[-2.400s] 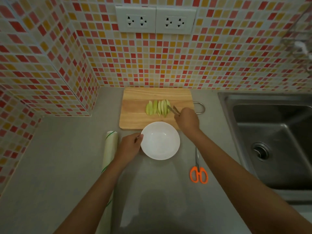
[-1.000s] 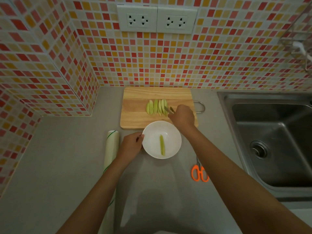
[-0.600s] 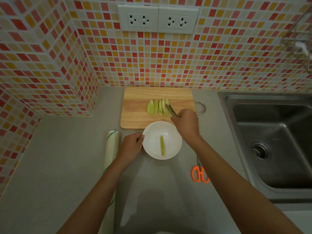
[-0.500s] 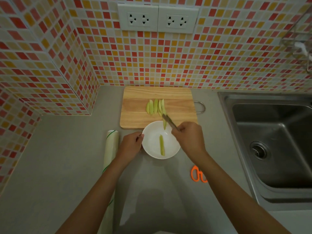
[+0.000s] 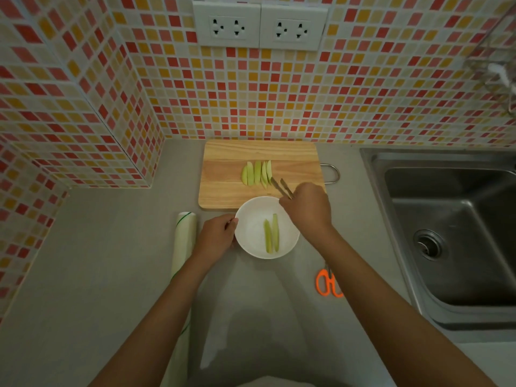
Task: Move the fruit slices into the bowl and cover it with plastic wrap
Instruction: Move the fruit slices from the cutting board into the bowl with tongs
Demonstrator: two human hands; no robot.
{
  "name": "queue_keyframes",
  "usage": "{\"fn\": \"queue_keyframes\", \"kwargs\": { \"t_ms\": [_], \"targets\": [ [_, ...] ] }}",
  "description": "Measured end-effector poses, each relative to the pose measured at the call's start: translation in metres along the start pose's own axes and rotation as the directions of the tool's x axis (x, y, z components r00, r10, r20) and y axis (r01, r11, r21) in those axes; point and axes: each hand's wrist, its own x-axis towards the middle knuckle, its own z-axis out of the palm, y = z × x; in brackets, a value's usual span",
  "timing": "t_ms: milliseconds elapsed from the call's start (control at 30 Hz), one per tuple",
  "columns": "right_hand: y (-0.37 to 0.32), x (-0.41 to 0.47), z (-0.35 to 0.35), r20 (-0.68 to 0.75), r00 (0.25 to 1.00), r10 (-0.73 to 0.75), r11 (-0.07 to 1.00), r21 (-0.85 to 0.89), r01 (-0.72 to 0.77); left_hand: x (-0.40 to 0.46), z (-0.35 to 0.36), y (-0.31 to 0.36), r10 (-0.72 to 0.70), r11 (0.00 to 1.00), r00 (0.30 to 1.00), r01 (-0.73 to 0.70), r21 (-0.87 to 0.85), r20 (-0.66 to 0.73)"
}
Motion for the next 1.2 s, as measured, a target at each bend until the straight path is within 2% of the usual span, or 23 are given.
{"fn": "queue_keyframes", "kwargs": {
  "t_ms": [133, 233, 400, 533, 600, 733, 867, 933, 1100, 1200],
  "targets": [
    [-0.009, 0.036, 0.021, 0.075, 0.996, -0.047, 0.985, -0.16, 0.059, 0.0, 0.0, -0.001, -0.008, 1.0, 1.0, 0.008, -0.002, 0.007],
    [-0.014, 0.051, 0.032, 0.077, 0.995, -0.066, 0.971, -0.224, 0.081, 0.0, 0.0, 0.0, -0.005, 1.0, 1.0, 0.005, -0.003, 0.007],
    [-0.013, 0.055, 0.03, 0.051, 0.996, -0.068, 0.99, -0.117, 0.073, 0.0, -0.001, 0.0, -0.002, 1.0, 1.0, 0.002, 0.003, 0.014],
    [-0.002, 0.017, 0.012, -0.009, 0.999, -0.048, 0.996, 0.07, 0.049, 0.0, -0.001, 0.0, 0.002, 1.0, 1.0, -0.002, -0.003, 0.011],
    [0.008, -0.011, 0.004, -0.001, 0.999, -0.035, 0.994, 0.103, 0.035, 0.0, -0.001, 0.0, -0.004, 1.0, 1.0, 0.004, -0.013, 0.011],
    [0.024, -0.063, 0.004, 0.096, 0.995, -0.038, 0.998, 0.061, 0.032, -0.001, -0.001, 0.001, -0.011, 1.0, 1.0, 0.011, -0.007, 0.004],
    [0.025, -0.077, 0.013, 0.203, 0.978, -0.045, 0.99, -0.126, 0.071, -0.001, -0.001, 0.001, -0.01, 1.0, 1.0, 0.01, -0.02, 0.0],
    [0.022, -0.071, 0.011, 0.163, 0.985, -0.056, 0.988, -0.135, 0.079, -0.001, 0.0, 0.0, -0.008, 1.0, 1.0, 0.008, -0.015, 0.0],
    [-0.001, -0.015, 0.004, -0.019, 0.998, -0.056, 0.998, -0.016, 0.055, 0.0, 0.001, -0.001, -0.013, 0.999, 1.0, 0.013, -0.029, 0.005],
    [-0.015, 0.023, 0.017, 0.046, 0.997, -0.068, 0.987, -0.144, 0.074, 0.001, 0.0, -0.002, -0.019, 0.999, 1.0, 0.02, -0.036, 0.009]
  ]
}}
